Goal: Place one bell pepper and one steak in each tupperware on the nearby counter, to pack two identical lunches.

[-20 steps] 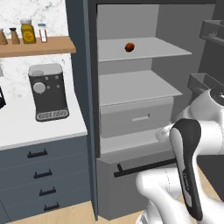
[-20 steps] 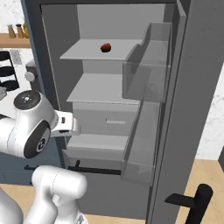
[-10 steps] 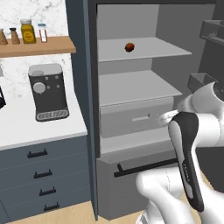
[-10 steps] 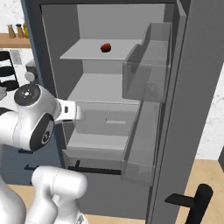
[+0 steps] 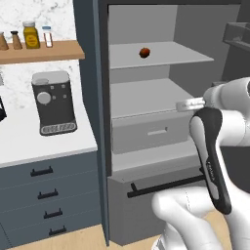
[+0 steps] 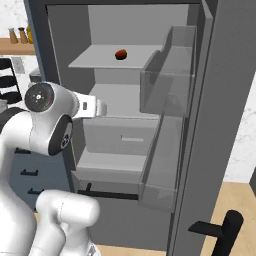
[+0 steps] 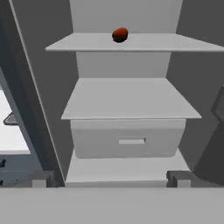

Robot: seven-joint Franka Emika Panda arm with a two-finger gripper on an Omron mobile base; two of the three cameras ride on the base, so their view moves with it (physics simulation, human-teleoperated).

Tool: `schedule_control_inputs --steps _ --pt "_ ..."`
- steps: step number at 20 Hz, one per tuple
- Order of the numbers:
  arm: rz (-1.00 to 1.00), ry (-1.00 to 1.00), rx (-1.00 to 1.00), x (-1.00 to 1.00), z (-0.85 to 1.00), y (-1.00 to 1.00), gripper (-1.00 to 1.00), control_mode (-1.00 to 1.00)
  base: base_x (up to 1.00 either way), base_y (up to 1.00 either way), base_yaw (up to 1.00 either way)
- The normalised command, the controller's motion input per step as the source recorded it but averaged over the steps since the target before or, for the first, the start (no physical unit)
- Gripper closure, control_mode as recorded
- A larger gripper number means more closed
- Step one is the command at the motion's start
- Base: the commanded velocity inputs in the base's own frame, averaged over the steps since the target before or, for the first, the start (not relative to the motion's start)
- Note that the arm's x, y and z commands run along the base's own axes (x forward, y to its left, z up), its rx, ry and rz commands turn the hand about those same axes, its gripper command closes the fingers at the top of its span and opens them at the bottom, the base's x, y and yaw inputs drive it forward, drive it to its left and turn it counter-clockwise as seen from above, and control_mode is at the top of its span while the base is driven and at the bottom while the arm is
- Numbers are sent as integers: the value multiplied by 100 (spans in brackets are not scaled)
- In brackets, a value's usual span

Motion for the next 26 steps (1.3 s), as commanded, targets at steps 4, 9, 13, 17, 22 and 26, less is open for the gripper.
schedule_control_inputs --steps 4,9,13,17,22,26 --pt "-6 -25 8 61 56 0 -100 -100 0 0 0" --pt "-2 -17 4 52 47 0 -100 -100 0 0 0" --pt "0 -3 0 37 44 0 -100 -100 0 0 0" --pt "0 0 0 27 55 0 -100 -100 0 0 0" --pt "0 0 0 30 38 0 -100 -100 0 0 0" --pt "0 0 0 41 -1 0 -100 -100 0 0 0"
